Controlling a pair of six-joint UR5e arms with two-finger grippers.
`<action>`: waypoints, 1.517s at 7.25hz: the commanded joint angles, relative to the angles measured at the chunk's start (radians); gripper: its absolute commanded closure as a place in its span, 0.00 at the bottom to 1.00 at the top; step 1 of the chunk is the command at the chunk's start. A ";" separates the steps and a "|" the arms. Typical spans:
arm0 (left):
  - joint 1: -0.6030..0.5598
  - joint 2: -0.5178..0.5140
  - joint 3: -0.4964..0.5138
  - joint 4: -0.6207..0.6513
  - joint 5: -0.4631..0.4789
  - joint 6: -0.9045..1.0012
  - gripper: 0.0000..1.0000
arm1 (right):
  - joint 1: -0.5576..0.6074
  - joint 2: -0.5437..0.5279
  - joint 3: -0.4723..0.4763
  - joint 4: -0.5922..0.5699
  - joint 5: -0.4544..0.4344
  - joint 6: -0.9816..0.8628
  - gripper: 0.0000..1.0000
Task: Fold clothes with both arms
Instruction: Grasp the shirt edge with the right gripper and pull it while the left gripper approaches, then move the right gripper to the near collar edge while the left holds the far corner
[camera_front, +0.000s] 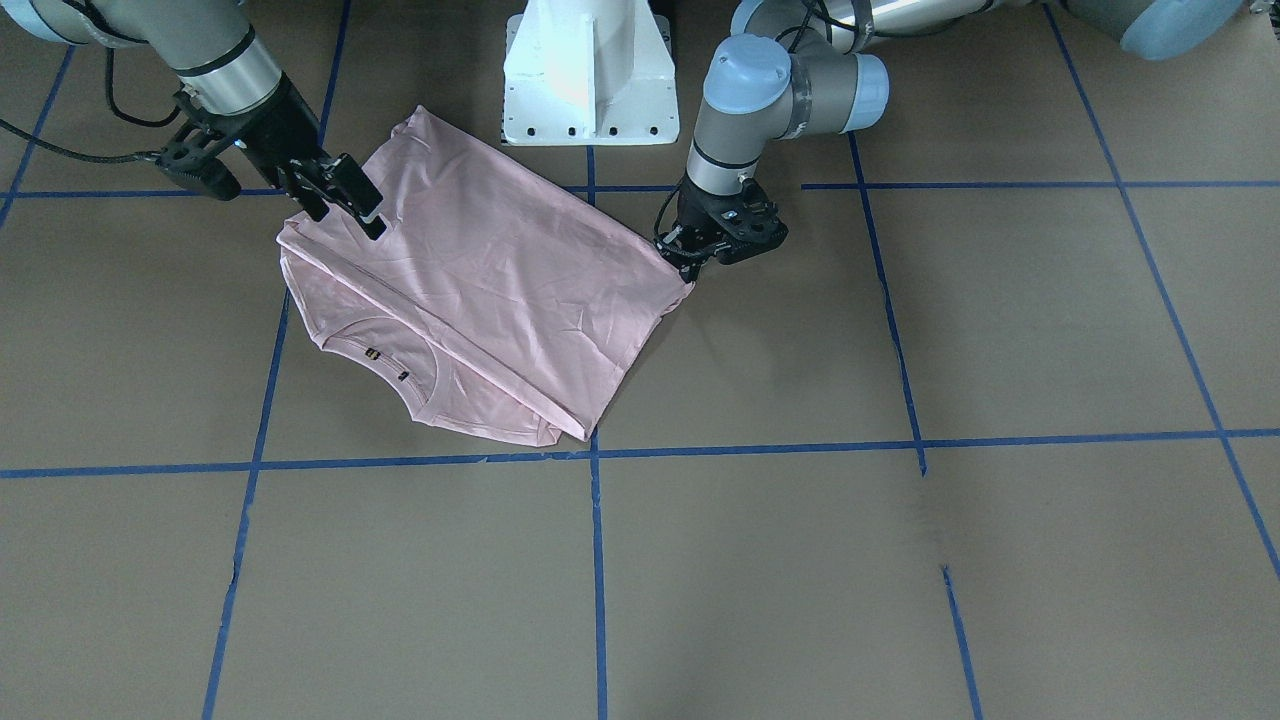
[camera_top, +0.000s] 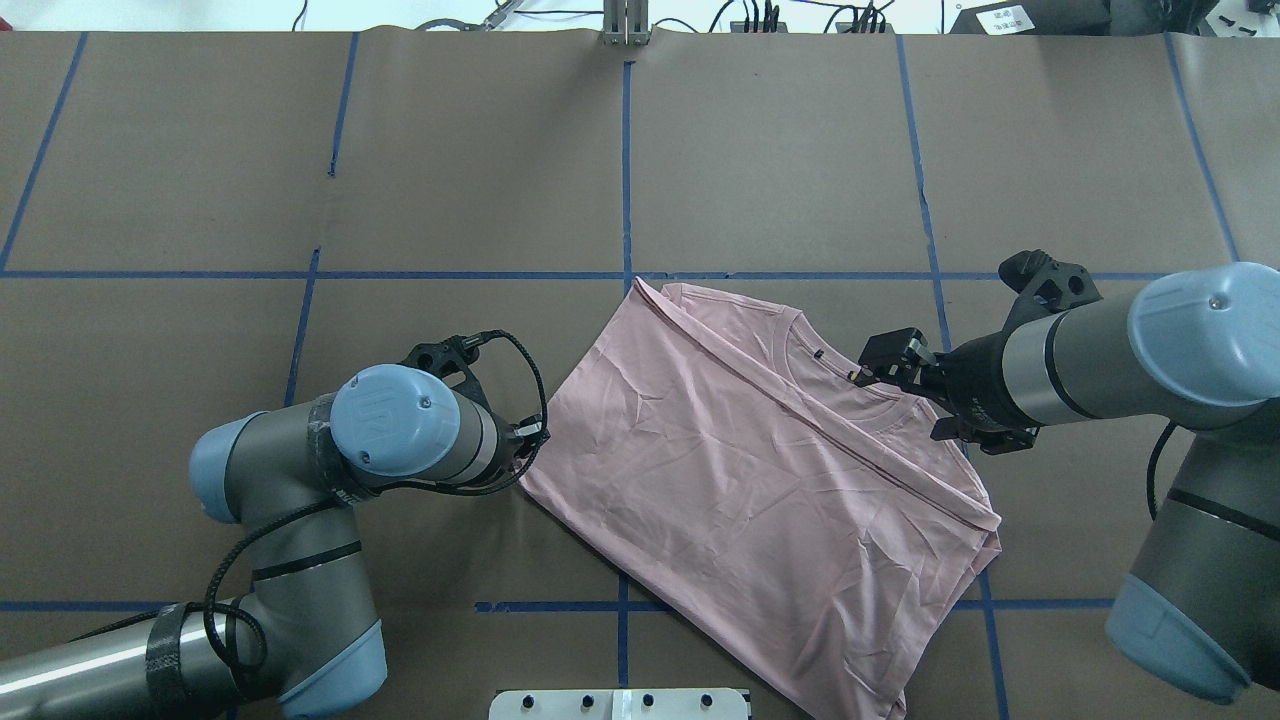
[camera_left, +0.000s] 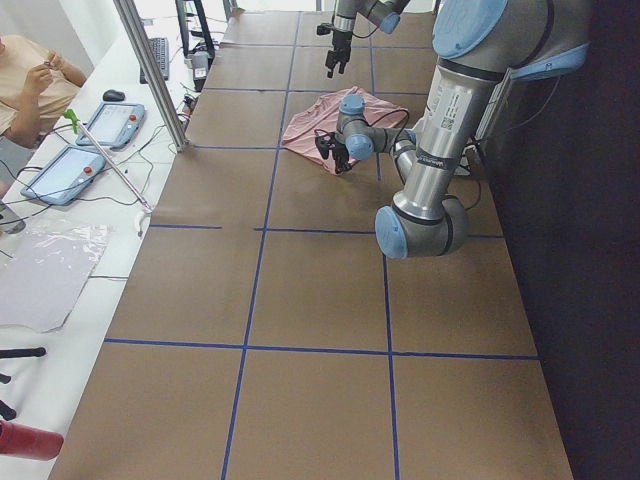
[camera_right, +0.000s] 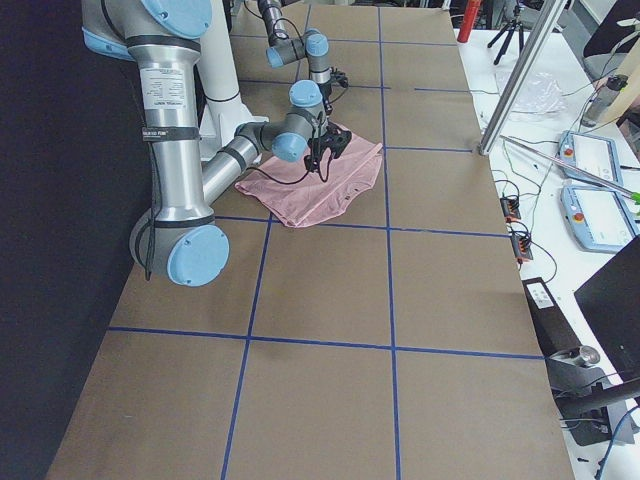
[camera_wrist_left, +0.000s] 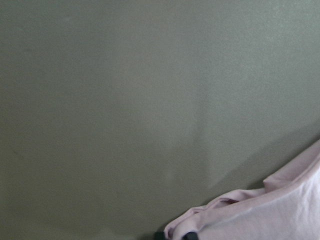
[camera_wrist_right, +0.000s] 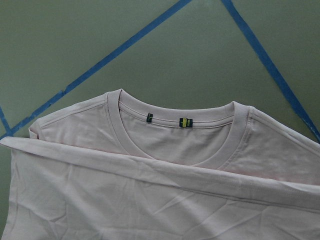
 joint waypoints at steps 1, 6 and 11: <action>-0.018 -0.002 -0.055 0.070 0.030 0.011 1.00 | 0.005 0.000 0.004 0.000 0.001 0.001 0.00; -0.308 -0.200 0.299 -0.134 0.113 0.276 1.00 | 0.019 0.012 0.032 0.006 -0.005 0.007 0.00; -0.400 -0.393 0.730 -0.524 0.086 0.330 1.00 | -0.033 0.194 -0.070 -0.006 -0.019 0.007 0.00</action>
